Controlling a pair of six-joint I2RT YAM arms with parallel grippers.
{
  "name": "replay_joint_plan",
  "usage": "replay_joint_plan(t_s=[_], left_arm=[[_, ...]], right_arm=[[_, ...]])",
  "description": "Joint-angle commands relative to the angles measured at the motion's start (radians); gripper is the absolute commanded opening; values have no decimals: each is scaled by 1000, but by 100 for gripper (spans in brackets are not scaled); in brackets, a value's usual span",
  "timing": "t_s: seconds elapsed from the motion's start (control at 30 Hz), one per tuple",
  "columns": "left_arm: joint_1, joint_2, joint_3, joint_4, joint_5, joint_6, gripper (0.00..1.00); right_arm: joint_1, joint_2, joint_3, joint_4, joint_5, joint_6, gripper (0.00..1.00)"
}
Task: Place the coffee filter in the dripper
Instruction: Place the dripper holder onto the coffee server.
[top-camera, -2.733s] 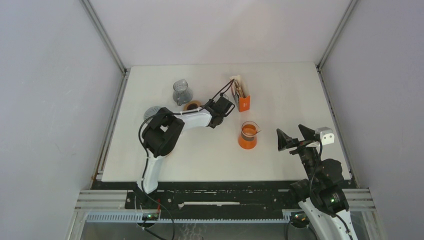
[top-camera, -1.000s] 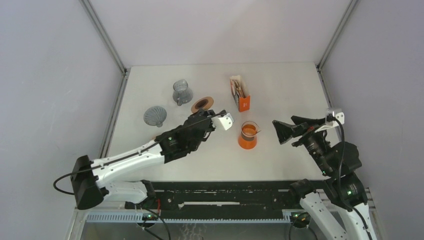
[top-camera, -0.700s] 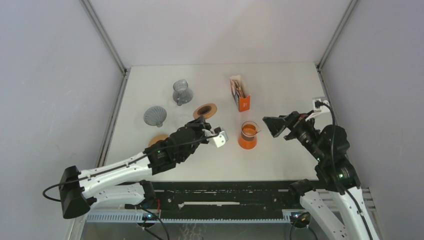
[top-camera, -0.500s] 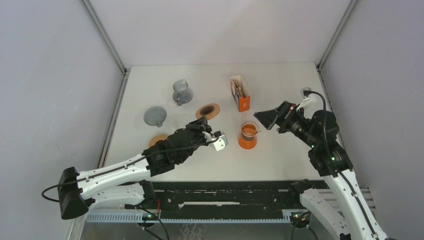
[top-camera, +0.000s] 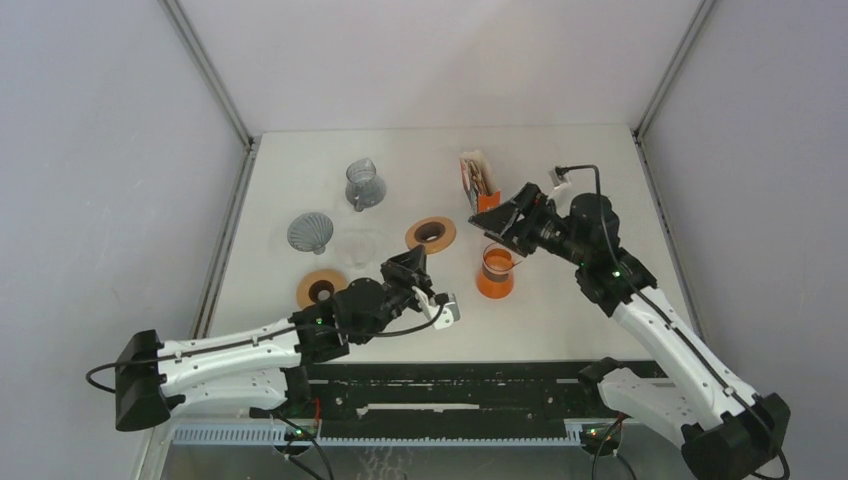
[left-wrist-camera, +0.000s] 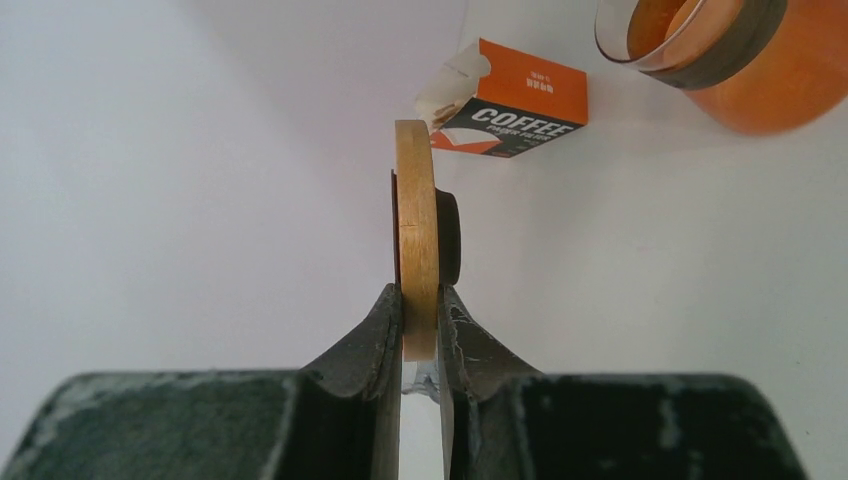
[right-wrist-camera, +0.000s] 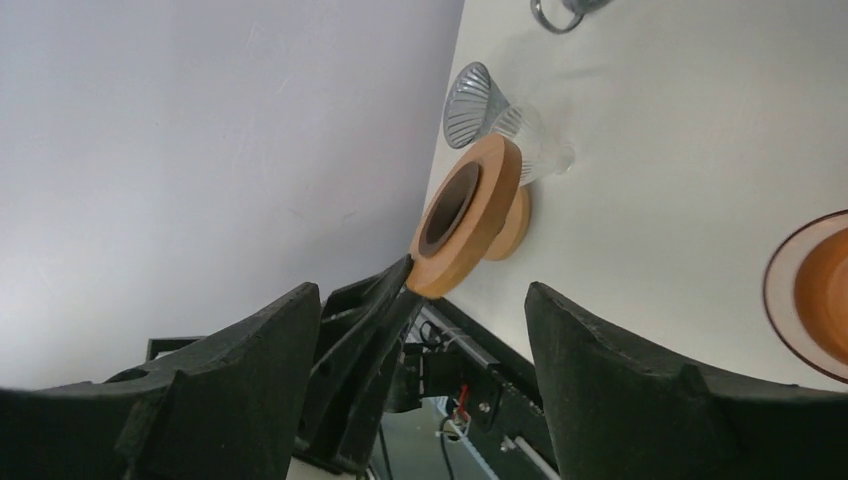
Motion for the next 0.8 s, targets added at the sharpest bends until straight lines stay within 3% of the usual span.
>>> replay_joint_plan(t_s=[0.0,0.17,0.77], left_arm=[[-39,-1,-32,144,-26,82,0],[-57,1,-45,180,-33,99,0],[-85,-6,-79,234,-44,122,0]], right_arm=[[46,71,-6,119,15,115,81],[80,137,-6,161,14,151,71],[118,220,-45,229,15,191,56]])
